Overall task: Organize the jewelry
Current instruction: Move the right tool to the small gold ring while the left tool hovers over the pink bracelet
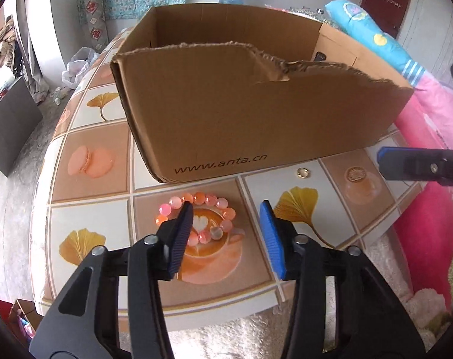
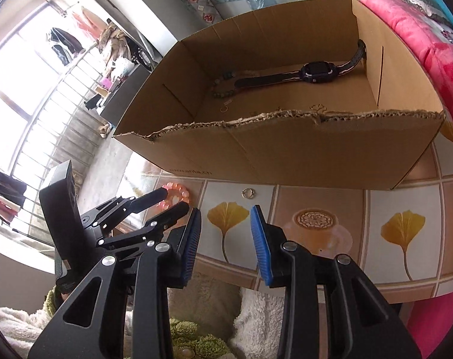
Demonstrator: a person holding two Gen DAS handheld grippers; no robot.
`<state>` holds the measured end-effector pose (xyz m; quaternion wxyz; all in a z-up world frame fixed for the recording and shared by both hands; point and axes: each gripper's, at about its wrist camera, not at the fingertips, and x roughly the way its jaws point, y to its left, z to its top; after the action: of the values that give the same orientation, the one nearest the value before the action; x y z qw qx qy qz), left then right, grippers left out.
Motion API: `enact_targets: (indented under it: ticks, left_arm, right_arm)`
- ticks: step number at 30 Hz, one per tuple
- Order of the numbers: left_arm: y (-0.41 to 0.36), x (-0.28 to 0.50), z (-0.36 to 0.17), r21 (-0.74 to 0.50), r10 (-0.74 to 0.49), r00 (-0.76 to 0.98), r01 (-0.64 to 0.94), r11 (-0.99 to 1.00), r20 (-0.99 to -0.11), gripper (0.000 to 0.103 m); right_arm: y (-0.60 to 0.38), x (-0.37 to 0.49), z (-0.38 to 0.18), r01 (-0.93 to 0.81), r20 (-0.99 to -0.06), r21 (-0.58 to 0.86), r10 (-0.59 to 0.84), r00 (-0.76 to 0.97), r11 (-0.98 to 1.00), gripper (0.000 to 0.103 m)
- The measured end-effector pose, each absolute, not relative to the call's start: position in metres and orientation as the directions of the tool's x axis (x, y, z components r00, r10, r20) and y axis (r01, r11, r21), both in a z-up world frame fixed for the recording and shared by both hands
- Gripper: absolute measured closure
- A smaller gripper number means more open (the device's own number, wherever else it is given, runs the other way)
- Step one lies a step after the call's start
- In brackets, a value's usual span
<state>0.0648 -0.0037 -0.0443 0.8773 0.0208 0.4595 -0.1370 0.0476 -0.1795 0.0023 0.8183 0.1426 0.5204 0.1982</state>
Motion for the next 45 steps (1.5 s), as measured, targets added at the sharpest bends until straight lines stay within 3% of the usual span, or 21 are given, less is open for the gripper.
enact_targets:
  ticks: [8,19,45]
  left_arm:
    - [-0.023,0.066,-0.056,0.028,-0.122,0.536,0.262,0.965,-0.835,0.071]
    - [-0.040,0.065,-0.053,0.035,-0.084,0.539,0.207,0.978,-0.838,0.081]
    - [-0.048,0.052,-0.049,0.031,-0.072,0.550,0.175,0.984,-0.832,0.085]
  right_arm:
    - [-0.185,0.047,-0.003,-0.151,-0.793,0.448,0.469,0.388,0.881,0.069]
    - [-0.190,0.058,-0.015,-0.170,-0.795,0.467,0.496,0.348,0.868,0.069]
    - [-0.207,0.086,-0.010,-0.106,-0.775,0.509,0.509,0.375,0.854,0.069]
